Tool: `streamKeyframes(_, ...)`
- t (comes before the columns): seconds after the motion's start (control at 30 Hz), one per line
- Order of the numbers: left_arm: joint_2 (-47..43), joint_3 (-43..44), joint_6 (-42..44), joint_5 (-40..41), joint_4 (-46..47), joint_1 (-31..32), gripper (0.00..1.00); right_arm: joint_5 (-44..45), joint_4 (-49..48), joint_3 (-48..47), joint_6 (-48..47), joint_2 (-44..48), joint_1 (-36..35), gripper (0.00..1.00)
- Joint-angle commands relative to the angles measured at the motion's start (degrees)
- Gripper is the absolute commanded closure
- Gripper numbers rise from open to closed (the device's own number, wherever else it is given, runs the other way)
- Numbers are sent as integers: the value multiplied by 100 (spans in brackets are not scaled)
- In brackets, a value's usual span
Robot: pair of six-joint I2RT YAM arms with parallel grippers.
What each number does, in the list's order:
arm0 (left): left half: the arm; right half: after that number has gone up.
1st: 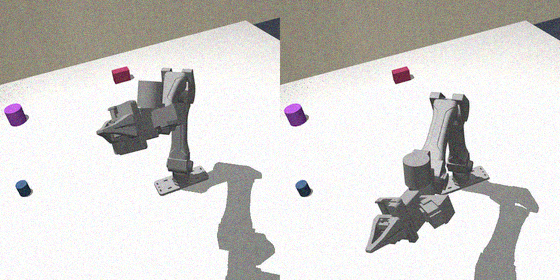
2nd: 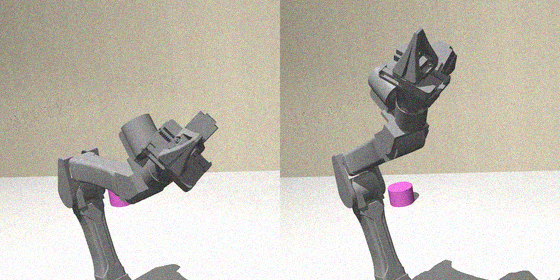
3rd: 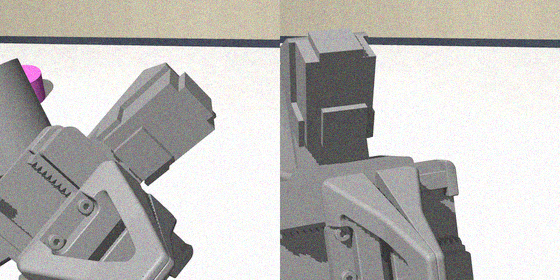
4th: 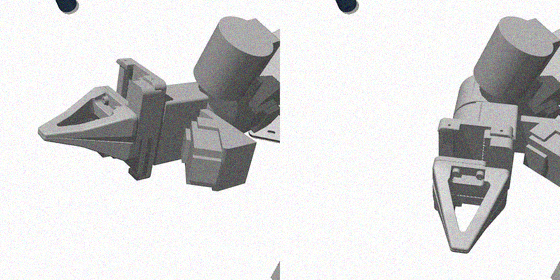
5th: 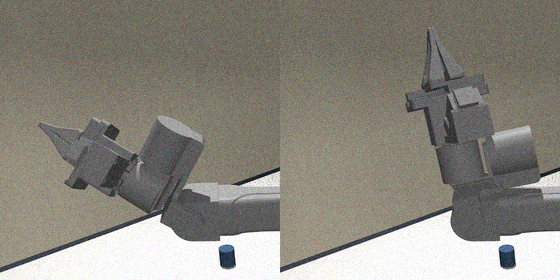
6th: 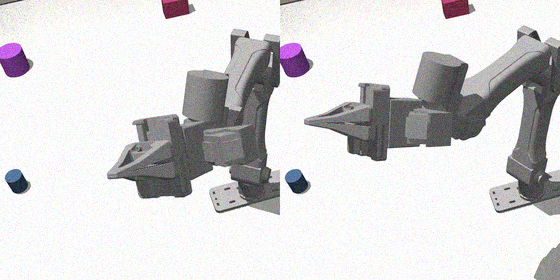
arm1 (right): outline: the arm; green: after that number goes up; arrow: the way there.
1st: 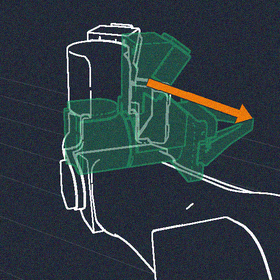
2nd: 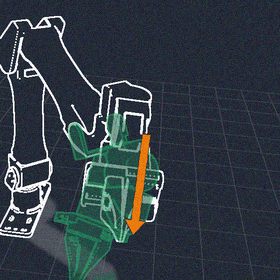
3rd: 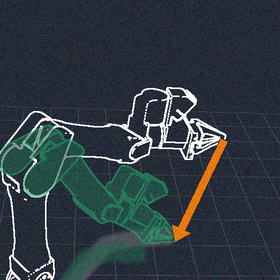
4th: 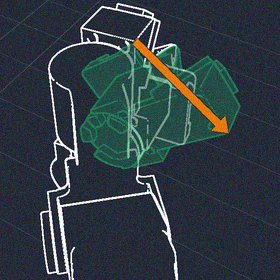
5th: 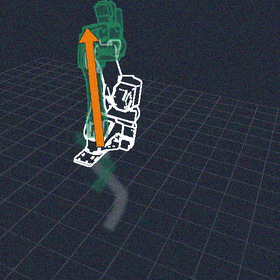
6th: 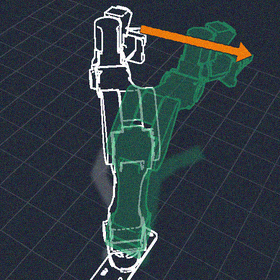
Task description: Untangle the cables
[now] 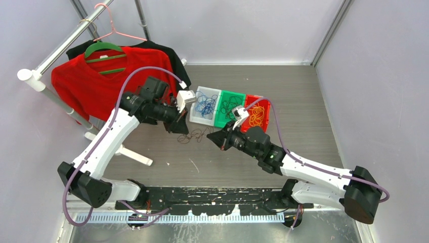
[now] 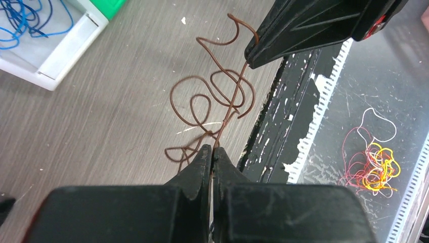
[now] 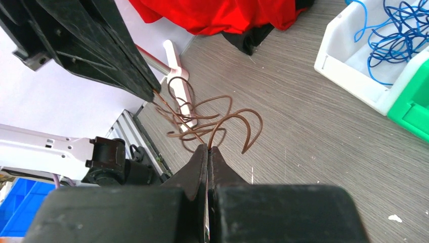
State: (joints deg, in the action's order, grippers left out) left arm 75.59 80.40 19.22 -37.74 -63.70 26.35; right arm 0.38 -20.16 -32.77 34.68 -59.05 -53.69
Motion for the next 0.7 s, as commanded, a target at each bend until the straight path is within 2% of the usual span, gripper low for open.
streamKeyframes(0.0,-225,472,-18,615,-265,-113,100,657,532,216,-83,255,92,99)
streamKeyframes(0.1,-238,611,-124,570,-317,-112,100,755,710,223,-109,366,96,98)
streamKeyframes(0.17,-238,670,-314,467,-291,-112,100,573,565,261,-120,440,97,81)
streamKeyframes(0.3,-231,768,-680,209,-174,-112,100,18,12,214,-253,543,96,54)
streamKeyframes(0.4,-180,851,-899,101,-180,-112,100,-51,-399,160,-397,623,96,42)
streamKeyframes(0.57,-144,872,-1192,53,-142,-112,100,-267,-755,-332,-757,174,-68,34)
streamKeyframes(0.67,-149,873,-1315,-12,-178,-113,100,-27,-667,-780,-1236,-194,-328,33)
